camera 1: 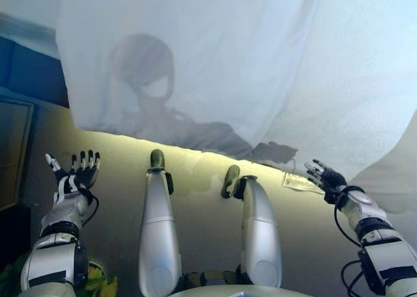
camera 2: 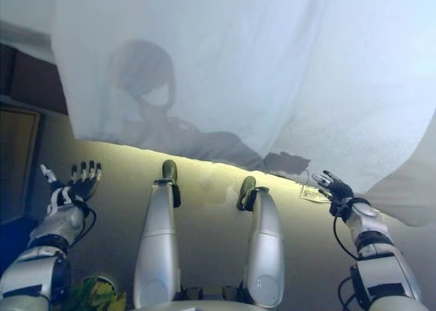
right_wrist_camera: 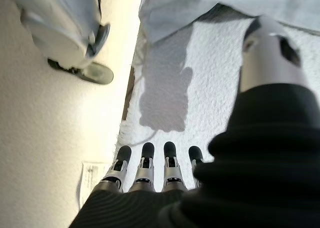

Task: Make the bed neatly

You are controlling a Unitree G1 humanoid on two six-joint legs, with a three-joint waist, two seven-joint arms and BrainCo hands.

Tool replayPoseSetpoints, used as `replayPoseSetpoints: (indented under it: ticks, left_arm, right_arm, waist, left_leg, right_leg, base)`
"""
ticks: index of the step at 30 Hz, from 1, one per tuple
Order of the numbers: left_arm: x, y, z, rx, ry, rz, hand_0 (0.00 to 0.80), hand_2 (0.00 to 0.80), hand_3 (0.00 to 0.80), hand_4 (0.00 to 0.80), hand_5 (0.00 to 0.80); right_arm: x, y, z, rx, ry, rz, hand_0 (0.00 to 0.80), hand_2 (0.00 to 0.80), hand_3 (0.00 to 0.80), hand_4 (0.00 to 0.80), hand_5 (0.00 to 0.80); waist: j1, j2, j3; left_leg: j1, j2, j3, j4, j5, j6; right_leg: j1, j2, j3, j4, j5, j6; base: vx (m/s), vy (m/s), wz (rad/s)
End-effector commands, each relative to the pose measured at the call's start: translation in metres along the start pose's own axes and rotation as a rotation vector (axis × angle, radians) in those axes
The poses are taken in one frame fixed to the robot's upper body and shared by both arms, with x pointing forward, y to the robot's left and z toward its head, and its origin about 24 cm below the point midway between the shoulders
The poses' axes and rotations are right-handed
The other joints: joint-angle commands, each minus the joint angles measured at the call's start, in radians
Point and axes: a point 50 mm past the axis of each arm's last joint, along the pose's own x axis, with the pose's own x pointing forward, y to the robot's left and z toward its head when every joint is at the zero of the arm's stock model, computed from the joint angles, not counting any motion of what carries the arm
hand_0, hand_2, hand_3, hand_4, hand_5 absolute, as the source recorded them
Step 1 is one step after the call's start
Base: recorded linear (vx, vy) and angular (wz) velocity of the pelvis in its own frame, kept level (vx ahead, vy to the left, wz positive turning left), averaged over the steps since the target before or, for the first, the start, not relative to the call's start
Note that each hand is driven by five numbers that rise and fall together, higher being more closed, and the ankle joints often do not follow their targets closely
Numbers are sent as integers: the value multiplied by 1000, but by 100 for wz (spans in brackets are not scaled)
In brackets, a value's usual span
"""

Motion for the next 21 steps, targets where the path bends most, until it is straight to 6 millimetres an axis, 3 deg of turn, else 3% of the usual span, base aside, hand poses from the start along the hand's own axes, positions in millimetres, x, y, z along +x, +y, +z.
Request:
replayPoseSetpoints:
  ticks: [1,3,7,9,15,18,21]
  left_arm:
    - [-22,50,-24,130,104,107,0,0,0,0,0]
    - [-32,66,-30,226,149,142,0,0,0,0,0]
    - [-43,79,-41,367,249,133,0,0,0,0,0]
    - [-56,94,-47,419,304,135,0,0,0,0,0]
    - [-81,123,-53,663,462,209,0,0,0,0,0]
    - [-98,142,-44,1023,643,294,0,0,0,0,0]
    - [-115,158,-40,1203,744,378,0,0,0,0,0]
  right_arm:
    - [-20,-28,-33,45,59,-85,0,0,0,0,0]
    - [-22,-23,-50,59,96,-66,0,0,0,0,0]
    - [-28,-16,-75,116,147,-44,0,0,0,0,0]
    - [-35,-9,-101,128,199,-34,0,0,0,0,0]
    - [-53,4,-146,80,367,25,0,0,0,0,0]
    - [-66,12,-173,97,476,57,0,0,0,0,0]
    - [-77,19,-193,138,550,61,0,0,0,0,0]
  waist:
    - [22,43,-68]
    - [22,47,-90]
    - [17,57,-123]
    - [10,63,-159]
    - [-5,70,-264]
    - [-23,77,-336]
    - [-38,95,-397]
  left_leg:
    - [110,-45,159,11,-124,78]
    - [168,-50,165,-41,-109,74]
    - [280,-56,177,-142,-73,70]
    - [373,-64,189,-229,-45,65]
    - [597,-79,220,-485,58,61]
    - [710,-74,231,-614,90,58]
    - [782,-71,238,-698,116,55]
  right_leg:
    - [47,31,-60,-92,96,-14]
    - [101,23,-65,-139,104,-8]
    - [207,14,-71,-241,129,-1]
    - [300,19,-71,-335,149,10]
    - [542,46,-97,-598,231,19]
    - [641,66,-79,-697,259,32]
    - [699,82,-67,-761,283,38]
  base:
    - [71,-45,7]
    - [91,-36,8]
    - [105,-14,1]
    - [192,-16,-7]
    - [184,-46,-13]
    - [249,-19,-12]
    - [213,21,-18]
